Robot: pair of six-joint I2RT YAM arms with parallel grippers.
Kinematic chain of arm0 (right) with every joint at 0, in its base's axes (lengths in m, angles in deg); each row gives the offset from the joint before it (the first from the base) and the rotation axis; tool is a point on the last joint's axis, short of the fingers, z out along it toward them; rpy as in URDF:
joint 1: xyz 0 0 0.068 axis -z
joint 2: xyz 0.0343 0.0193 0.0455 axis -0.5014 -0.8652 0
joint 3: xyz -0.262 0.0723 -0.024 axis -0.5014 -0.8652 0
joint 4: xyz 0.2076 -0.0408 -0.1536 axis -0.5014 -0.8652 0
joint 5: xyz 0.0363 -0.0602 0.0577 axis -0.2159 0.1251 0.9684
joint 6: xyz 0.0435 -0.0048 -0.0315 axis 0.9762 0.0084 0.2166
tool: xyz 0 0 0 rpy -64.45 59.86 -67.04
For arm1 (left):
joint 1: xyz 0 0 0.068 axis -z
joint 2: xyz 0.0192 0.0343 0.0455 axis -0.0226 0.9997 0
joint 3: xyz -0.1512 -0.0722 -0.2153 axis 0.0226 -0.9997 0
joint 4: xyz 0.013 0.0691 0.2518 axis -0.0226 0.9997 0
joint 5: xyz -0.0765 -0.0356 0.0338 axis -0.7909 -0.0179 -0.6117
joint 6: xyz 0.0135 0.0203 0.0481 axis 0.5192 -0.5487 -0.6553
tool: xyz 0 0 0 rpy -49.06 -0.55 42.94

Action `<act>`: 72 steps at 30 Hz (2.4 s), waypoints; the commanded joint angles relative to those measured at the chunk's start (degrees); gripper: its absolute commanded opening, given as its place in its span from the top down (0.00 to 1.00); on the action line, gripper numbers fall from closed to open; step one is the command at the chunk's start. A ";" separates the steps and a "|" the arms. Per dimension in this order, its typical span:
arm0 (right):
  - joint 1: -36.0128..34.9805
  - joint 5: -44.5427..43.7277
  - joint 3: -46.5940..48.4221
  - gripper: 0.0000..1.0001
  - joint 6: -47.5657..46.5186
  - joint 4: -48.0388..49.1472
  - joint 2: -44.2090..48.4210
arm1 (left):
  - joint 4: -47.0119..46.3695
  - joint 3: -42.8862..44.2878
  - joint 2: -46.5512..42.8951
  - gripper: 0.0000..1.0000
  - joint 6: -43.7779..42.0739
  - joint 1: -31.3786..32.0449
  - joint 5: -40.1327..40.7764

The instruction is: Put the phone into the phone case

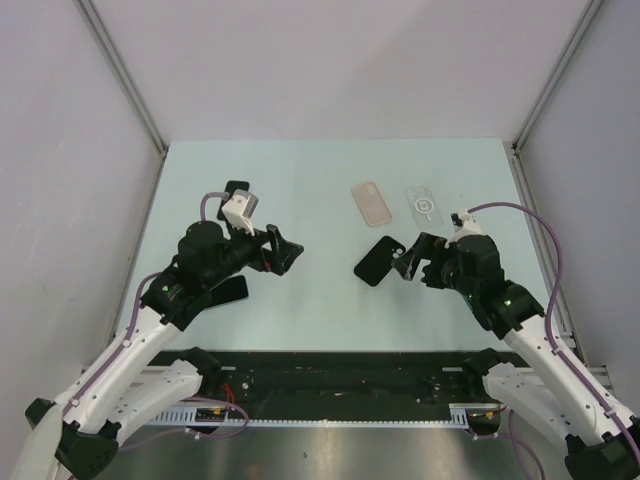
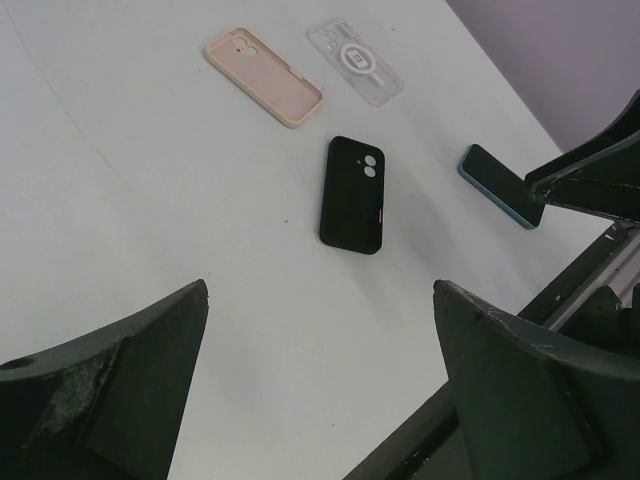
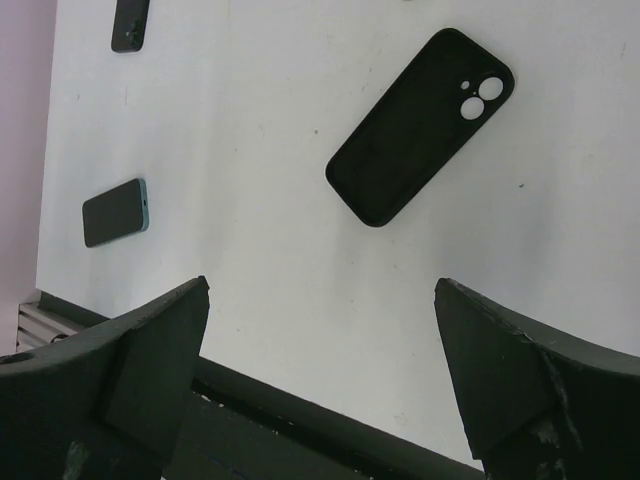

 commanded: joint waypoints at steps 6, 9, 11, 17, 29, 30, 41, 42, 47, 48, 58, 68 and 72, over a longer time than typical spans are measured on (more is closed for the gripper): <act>0.86 -0.90 0.53 0.00 -0.44 -1.34 -0.76 | -0.60 -0.11 0.66 0.02 1.47 -0.13 6.30; 0.86 -0.98 0.53 0.00 0.26 -1.43 -0.93 | 1.86 0.85 1.89 0.02 3.84 -0.13 13.76; 0.86 -0.72 0.44 0.00 0.44 -1.16 -1.20 | 4.31 1.99 1.99 0.00 8.84 -0.13 22.17; 0.77 0.95 0.53 0.00 0.87 0.76 -2.08 | 7.73 0.76 1.72 0.00 12.72 -1.00 32.67; 0.33 5.95 0.70 0.02 2.38 0.95 -1.20 | 23.91 -3.72 8.21 0.05 45.23 -23.29 24.87; 0.24 7.44 0.70 0.02 2.02 0.77 -1.11 | 26.01 -3.02 9.71 0.05 46.64 -24.98 24.69; -0.46 8.33 0.61 0.02 0.44 -2.83 2.14 | 30.60 -3.19 20.70 0.00 55.70 -40.64 23.37; -0.55 8.16 0.70 0.02 0.26 -3.01 2.32 | 30.69 -3.19 21.23 0.00 56.14 -41.25 23.19; -0.46 7.63 0.70 0.02 -0.18 -3.97 3.46 | 31.13 -3.45 24.66 0.00 56.49 -45.21 21.00; -0.46 7.72 0.70 0.02 -0.18 -4.06 3.46 | 31.39 -3.45 25.10 0.00 56.58 -45.47 20.82; -0.55 8.42 0.70 0.02 0.43 -3.45 2.84 | 30.25 -3.36 30.28 0.00 58.78 -45.56 22.93; -0.73 7.37 0.61 0.02 0.00 -4.24 3.20 | 30.78 -2.92 35.03 0.00 61.24 -45.56 22.40; -0.73 6.84 0.70 0.02 1.14 -5.03 3.55 | 31.57 -3.28 36.61 0.03 61.59 -45.56 22.14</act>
